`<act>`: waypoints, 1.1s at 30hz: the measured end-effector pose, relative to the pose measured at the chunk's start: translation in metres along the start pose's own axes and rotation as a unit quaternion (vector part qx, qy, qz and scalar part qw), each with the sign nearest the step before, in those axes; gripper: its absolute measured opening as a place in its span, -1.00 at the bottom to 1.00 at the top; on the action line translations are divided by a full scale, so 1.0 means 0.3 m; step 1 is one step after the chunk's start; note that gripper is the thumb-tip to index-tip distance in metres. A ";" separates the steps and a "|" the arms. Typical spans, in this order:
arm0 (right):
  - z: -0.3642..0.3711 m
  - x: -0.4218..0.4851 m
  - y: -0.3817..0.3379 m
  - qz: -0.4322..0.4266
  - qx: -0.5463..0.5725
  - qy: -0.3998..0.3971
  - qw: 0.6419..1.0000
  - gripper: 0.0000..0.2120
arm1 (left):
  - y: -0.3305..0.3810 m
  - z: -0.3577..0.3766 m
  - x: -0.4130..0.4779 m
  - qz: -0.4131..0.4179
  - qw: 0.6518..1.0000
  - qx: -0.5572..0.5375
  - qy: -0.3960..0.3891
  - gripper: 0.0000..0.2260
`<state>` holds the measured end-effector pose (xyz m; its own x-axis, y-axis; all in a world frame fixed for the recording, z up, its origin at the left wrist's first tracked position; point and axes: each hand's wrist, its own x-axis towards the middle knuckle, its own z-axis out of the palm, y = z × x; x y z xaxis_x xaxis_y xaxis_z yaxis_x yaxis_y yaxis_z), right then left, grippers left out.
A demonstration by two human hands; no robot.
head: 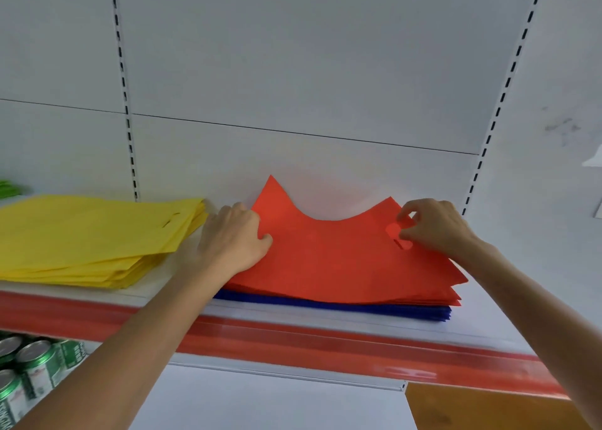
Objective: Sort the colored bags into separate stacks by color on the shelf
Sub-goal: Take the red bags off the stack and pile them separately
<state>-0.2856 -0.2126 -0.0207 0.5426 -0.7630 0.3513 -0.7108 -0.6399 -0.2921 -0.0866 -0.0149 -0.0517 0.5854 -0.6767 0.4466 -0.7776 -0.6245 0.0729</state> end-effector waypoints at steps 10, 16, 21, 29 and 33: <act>-0.044 0.000 -0.317 0.006 -0.029 0.099 0.995 -0.62 | -0.339 -0.215 0.024 0.039 0.999 0.001 0.037 -0.51; 0.069 -0.084 -0.678 0.039 -0.033 0.113 0.992 -0.67 | -0.769 -0.268 -0.013 0.065 0.996 -0.063 -0.001 -0.43; 0.168 -0.132 -0.996 0.034 -0.032 0.106 0.993 -0.68 | -1.094 -0.322 -0.015 0.059 0.996 -0.068 0.006 -0.44; 0.281 -0.164 -1.319 -0.019 -0.088 0.101 0.991 -0.64 | -1.433 -0.278 -0.052 0.016 0.993 -0.114 -0.016 -0.46; 0.321 -0.150 -1.487 -0.030 -0.091 0.091 0.991 -0.64 | -1.605 -0.285 -0.030 0.006 0.991 -0.133 -0.004 -0.48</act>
<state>0.0504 0.0984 0.0082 0.5076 -0.6846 0.5232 -0.7580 -0.6435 -0.1067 0.2628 0.3252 -0.0146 0.5763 -0.6875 0.4418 -0.8172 -0.4917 0.3008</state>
